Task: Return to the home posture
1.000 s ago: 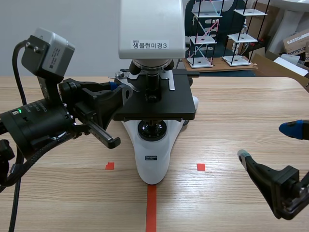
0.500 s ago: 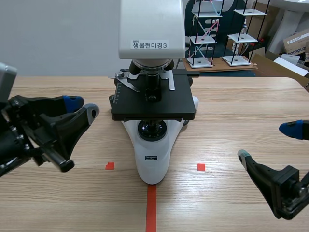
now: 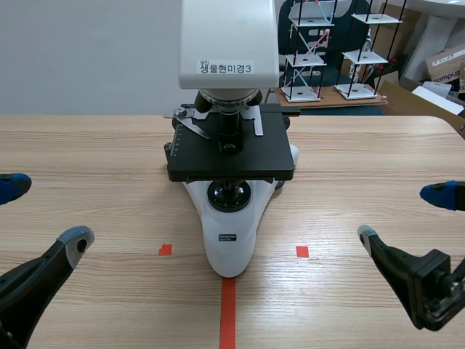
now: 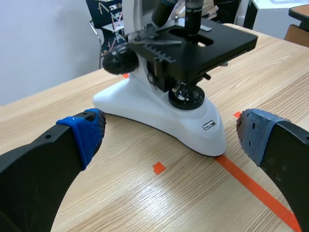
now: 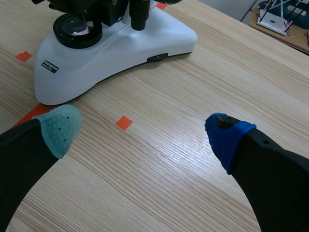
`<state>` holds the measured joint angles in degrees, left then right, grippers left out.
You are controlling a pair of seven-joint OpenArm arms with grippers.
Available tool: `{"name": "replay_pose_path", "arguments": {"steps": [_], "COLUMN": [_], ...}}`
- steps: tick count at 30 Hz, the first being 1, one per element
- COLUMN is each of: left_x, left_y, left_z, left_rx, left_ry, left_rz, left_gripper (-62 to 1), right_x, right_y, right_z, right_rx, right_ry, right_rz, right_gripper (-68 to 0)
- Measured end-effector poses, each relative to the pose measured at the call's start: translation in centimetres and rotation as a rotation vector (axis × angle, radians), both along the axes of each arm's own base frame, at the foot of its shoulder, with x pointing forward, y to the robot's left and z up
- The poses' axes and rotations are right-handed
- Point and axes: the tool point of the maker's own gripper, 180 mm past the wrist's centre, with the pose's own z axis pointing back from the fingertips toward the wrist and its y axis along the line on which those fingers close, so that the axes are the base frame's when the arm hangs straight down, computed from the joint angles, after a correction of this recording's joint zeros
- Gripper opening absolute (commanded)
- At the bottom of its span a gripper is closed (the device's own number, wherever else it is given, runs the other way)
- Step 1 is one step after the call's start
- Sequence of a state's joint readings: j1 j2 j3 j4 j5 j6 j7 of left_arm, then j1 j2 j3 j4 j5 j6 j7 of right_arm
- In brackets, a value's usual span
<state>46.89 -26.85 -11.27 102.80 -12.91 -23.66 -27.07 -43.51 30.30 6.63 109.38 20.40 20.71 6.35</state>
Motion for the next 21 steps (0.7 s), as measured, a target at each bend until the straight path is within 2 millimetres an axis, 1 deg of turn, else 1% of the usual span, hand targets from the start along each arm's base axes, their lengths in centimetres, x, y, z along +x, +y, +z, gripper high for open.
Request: {"name": "replay_pose_path", "arguments": {"steps": [3, 5, 11, 21], "left_x": [-0.5, -0.9, -2.0, -2.0], "left_y": [0.2, 0.3, 0.7, 0.9], "left_z": [0.9, 1.2, 0.6, 0.5], "left_rx": [0.002, 0.000, 0.008, 0.015], "left_ry": [-0.019, -0.027, 0.011, 0.009], "left_rz": [0.011, 0.029, 0.050, 0.061], "left_gripper": [-3.6, -3.6, -3.6, -3.7], "right_x": [0.0, 0.0, 0.0, 0.0], "right_y": [0.0, 0.0, 0.0, 0.0], "right_z": [0.0, 0.0, 0.0, 0.0], "right_rx": [0.000, 0.000, 0.000, 0.000], "right_ry": [0.000, 0.000, 0.000, 0.000], "right_rz": [0.000, 0.000, 0.000, 0.000], "right_gripper": [-11.5, -11.5, -11.5, -11.5]}}
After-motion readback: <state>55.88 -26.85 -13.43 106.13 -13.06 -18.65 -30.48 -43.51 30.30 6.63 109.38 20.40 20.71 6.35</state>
